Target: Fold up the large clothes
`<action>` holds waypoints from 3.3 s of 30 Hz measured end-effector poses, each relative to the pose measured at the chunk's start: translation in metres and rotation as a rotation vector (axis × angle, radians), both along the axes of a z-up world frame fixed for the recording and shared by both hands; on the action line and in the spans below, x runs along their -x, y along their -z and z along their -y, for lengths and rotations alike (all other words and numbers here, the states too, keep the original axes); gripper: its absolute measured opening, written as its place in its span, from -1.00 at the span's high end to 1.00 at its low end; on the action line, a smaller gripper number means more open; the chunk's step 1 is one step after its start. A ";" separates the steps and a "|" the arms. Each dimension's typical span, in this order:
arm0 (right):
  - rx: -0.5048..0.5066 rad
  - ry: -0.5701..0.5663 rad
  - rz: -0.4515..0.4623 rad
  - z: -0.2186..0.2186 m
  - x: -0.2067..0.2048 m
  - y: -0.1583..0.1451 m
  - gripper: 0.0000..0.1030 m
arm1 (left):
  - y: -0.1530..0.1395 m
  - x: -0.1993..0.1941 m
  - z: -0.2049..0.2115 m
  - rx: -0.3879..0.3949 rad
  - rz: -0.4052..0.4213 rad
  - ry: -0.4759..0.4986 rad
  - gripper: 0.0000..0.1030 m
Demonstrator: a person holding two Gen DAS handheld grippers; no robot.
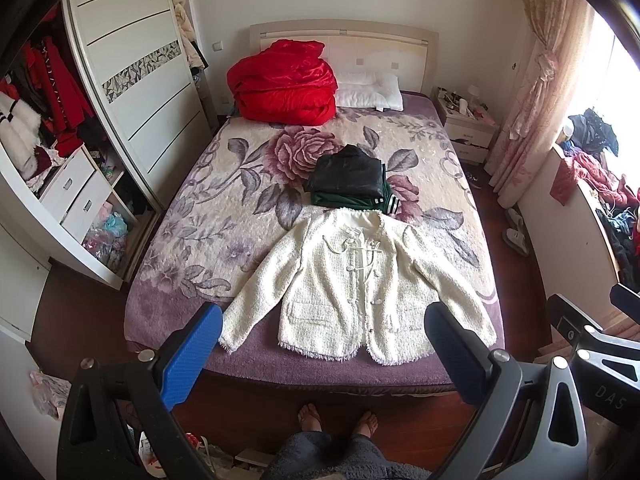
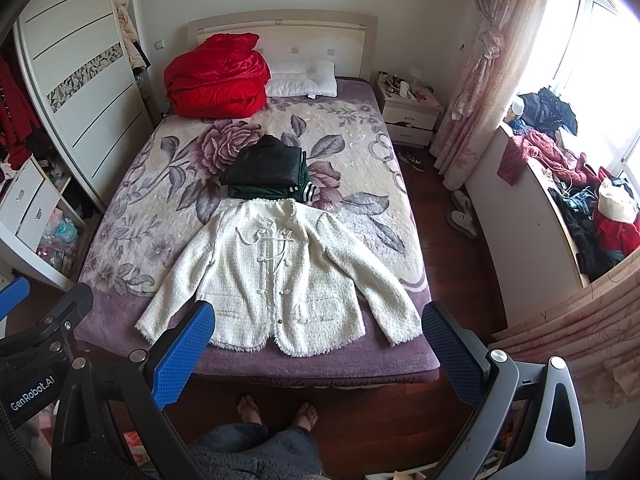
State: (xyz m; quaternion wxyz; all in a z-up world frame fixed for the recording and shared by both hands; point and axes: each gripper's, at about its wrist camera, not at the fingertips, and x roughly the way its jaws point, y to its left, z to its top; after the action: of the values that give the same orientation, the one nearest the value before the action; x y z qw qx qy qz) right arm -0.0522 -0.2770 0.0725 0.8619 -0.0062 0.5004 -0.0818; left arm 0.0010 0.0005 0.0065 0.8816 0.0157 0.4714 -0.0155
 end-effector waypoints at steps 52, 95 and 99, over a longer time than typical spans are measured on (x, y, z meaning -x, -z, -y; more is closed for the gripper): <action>-0.003 -0.007 0.008 -0.032 -0.009 -0.022 -1.00 | -0.020 -0.009 -0.004 0.007 0.007 -0.005 -1.00; -0.896 1.175 -0.331 0.411 -0.024 0.732 0.59 | 0.497 -0.242 0.091 -0.350 -0.526 -0.037 -1.00; -1.059 1.153 -0.200 0.416 -0.029 0.710 0.76 | 0.516 -0.252 0.109 -0.330 -0.551 0.042 -1.00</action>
State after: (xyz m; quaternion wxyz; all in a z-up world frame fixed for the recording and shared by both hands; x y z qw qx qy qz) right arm -0.0230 -0.6927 -0.6373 0.5228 0.6582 0.4721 -0.2657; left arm 0.2534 -0.1086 -0.5096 0.7057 0.1635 0.6882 0.0393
